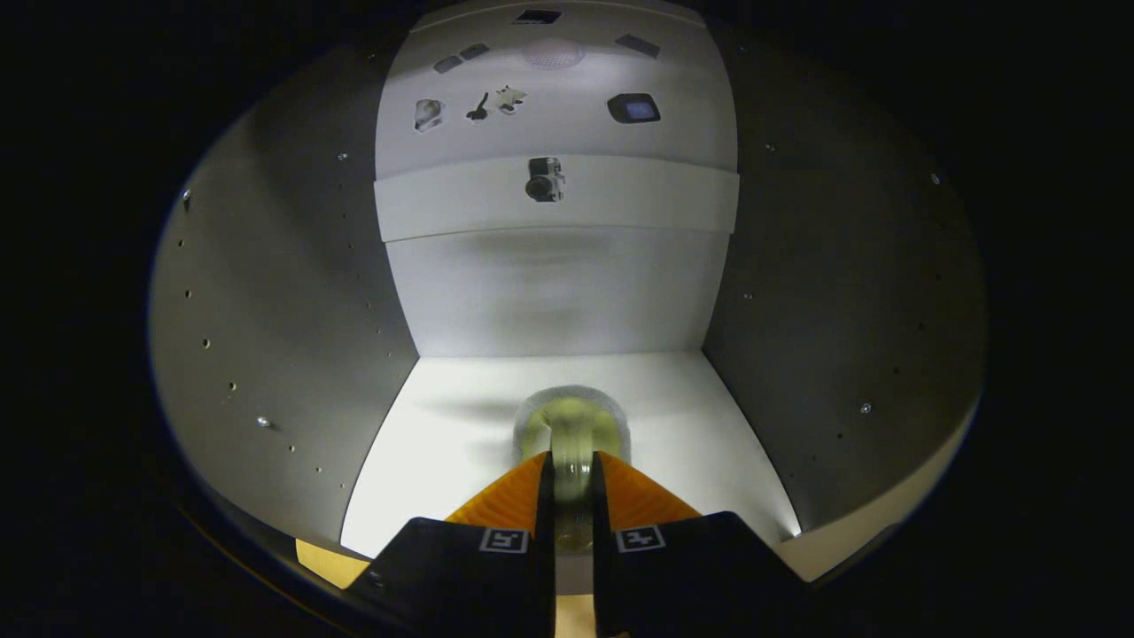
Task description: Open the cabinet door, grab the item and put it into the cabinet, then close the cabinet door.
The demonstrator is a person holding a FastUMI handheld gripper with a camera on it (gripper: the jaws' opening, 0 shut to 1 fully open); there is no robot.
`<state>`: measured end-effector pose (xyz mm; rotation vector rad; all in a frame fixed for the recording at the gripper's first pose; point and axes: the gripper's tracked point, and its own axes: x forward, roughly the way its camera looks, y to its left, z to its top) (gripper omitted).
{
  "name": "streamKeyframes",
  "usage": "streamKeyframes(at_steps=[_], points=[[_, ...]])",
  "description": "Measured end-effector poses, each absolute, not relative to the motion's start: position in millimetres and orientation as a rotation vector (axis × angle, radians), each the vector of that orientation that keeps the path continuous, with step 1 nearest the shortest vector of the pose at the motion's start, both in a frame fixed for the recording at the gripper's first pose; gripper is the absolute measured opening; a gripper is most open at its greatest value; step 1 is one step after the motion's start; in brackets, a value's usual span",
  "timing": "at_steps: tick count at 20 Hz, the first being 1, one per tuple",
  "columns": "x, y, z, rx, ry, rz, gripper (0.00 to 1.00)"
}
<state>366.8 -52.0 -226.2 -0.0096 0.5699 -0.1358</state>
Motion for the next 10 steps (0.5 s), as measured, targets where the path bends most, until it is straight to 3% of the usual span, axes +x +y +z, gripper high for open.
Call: streamKeyframes(at_steps=[6,10], points=[[378.6,-48.5,-233.2,-0.029,0.552,-0.127,0.29],[377.6,-43.8,-202.5,-0.05,0.432,-0.1,0.36]])
